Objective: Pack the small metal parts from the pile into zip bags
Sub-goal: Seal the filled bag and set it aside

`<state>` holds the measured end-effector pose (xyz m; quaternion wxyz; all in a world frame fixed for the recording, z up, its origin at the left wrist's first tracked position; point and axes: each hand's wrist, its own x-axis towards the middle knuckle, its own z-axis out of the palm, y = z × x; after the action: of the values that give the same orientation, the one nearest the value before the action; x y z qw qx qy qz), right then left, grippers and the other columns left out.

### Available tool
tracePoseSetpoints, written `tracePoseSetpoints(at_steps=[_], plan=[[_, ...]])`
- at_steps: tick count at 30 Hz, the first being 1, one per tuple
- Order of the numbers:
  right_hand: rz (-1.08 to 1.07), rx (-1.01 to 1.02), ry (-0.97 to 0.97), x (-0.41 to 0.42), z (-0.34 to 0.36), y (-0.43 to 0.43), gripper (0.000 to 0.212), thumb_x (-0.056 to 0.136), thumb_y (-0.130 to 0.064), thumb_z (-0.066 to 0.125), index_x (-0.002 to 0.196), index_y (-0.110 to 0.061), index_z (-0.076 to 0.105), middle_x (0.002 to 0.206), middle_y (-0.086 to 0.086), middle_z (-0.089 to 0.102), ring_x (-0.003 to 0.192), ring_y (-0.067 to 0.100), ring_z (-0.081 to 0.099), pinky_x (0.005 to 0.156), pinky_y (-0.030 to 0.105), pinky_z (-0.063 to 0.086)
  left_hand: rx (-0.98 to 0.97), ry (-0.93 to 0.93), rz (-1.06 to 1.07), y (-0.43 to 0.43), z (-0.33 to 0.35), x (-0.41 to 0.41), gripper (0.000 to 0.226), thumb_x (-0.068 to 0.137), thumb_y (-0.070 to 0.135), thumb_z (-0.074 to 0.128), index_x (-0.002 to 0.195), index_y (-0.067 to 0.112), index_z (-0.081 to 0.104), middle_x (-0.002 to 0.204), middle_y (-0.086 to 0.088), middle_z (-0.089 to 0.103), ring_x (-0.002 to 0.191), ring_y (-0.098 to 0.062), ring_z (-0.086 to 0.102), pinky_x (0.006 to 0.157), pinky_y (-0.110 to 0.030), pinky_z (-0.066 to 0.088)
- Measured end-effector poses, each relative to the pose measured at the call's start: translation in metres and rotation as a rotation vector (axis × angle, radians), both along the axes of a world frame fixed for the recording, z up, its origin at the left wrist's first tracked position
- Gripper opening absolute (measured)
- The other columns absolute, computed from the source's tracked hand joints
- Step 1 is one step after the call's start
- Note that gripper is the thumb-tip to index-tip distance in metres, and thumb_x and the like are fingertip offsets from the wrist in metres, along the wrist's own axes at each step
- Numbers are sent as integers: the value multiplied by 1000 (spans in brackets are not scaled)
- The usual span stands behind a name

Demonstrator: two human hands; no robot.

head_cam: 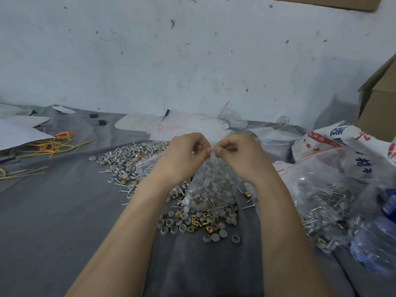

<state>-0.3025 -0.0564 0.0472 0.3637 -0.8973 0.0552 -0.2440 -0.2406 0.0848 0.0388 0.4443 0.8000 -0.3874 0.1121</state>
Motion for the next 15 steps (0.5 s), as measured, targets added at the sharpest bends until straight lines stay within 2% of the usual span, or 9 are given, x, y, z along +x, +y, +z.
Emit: tracePoseSetpoints(at_steps=[4, 7, 15], plan=[[21, -7, 30, 0, 1, -1, 14, 86, -33, 68, 73, -32, 62, 88, -5, 69, 90, 8, 63, 76, 22, 46, -11, -34, -6, 0, 0, -2, 8, 89, 15, 64, 81, 12, 63, 80, -5, 67, 80, -20, 62, 79, -38, 49], [29, -33, 18, 0, 1, 0, 14, 86, -32, 68, 74, -30, 61, 91, -4, 69, 94, 10, 62, 83, 27, 46, -7, -45, -13, 1, 0, -2, 8, 90, 15, 63, 83, 11, 63, 81, -7, 66, 80, -21, 61, 78, -39, 48], [35, -100, -4, -2, -2, 3, 9, 89, -30, 64, 81, -28, 60, 93, -5, 66, 103, 15, 57, 90, 32, 44, 104, -58, -28, 4, 7, -1, 11, 92, 16, 59, 86, 11, 66, 81, -3, 69, 81, -18, 63, 78, -32, 48]])
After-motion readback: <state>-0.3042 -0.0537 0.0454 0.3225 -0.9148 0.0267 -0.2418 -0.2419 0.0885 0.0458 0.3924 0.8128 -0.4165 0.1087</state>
